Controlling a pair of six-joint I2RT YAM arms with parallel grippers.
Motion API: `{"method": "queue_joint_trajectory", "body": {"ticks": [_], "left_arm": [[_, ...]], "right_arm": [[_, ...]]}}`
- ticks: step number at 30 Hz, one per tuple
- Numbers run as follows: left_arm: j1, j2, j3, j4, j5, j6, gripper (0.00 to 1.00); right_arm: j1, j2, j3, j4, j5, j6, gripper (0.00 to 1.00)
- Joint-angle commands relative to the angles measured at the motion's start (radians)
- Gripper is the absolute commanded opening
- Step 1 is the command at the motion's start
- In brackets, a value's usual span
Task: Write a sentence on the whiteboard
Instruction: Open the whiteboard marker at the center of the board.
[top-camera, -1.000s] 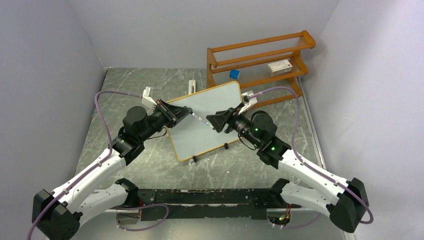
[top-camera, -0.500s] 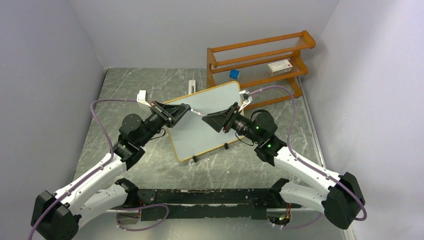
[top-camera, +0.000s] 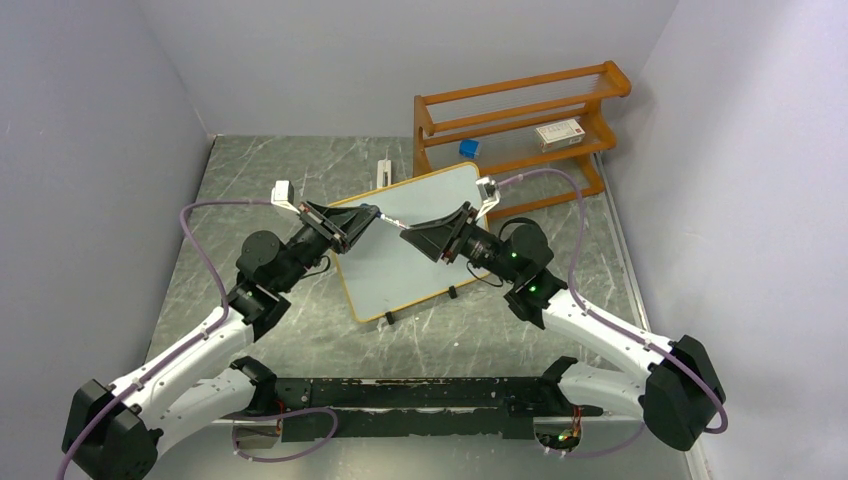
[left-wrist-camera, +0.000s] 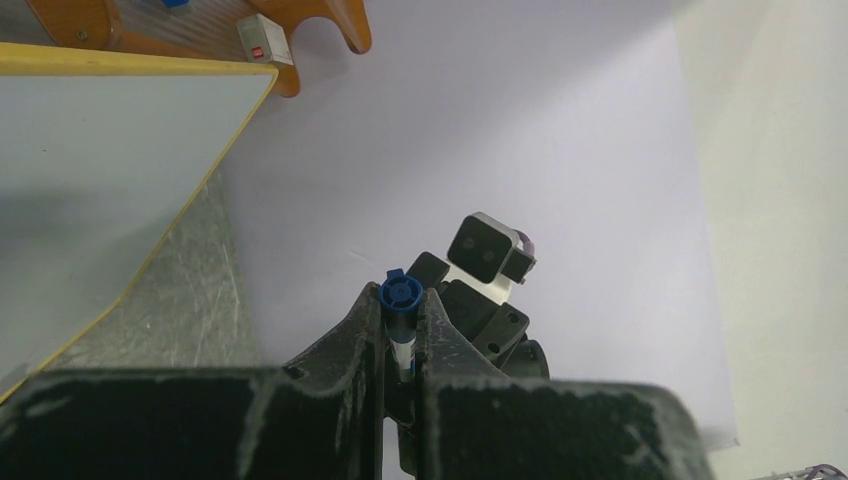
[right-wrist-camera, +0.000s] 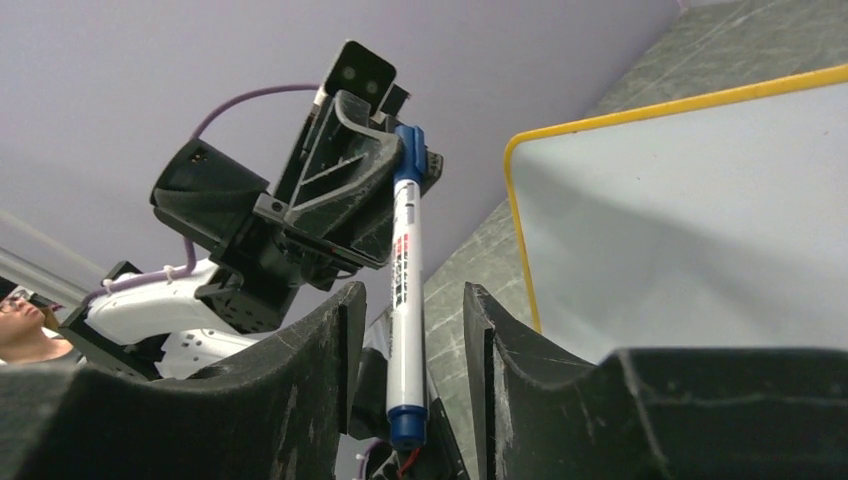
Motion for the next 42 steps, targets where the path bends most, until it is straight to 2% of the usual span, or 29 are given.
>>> {"method": "queue_joint_trajectory", "body": {"ticks": [1, 16, 21, 30, 33, 36, 42], "left_arm": [[0.006, 0.001, -0.02, 0.071, -0.005, -0.023, 0.05], [0.006, 0.002, -0.027, 0.084, -0.004, -0.028, 0.05], [0.006, 0.004, -0.028, 0.085, -0.005, -0.026, 0.05], [0.006, 0.004, -0.025, 0.087, -0.01, -0.022, 0.05], [0.006, 0.001, -0.022, 0.08, -0.012, -0.015, 0.05], [0.006, -0.01, -0.019, 0.067, -0.024, 0.001, 0.05], [0.007, -0.036, -0.036, 0.061, -0.089, 0.004, 0.05]], "right_arm": [[-0.003, 0.006, 0.018, 0.104, -0.007, 0.026, 0.43], [-0.002, 0.043, 0.028, 0.146, -0.014, 0.046, 0.35], [-0.003, 0.04, 0.038, 0.119, -0.01, 0.029, 0.27], [-0.001, 0.044, 0.051, 0.073, -0.022, 0.012, 0.19], [-0.001, 0.044, 0.063, 0.036, -0.025, -0.006, 0.13], [-0.002, 0.032, 0.061, 0.021, -0.02, -0.019, 0.01], [-0.002, -0.001, 0.035, 0.025, -0.025, -0.046, 0.0]]}}
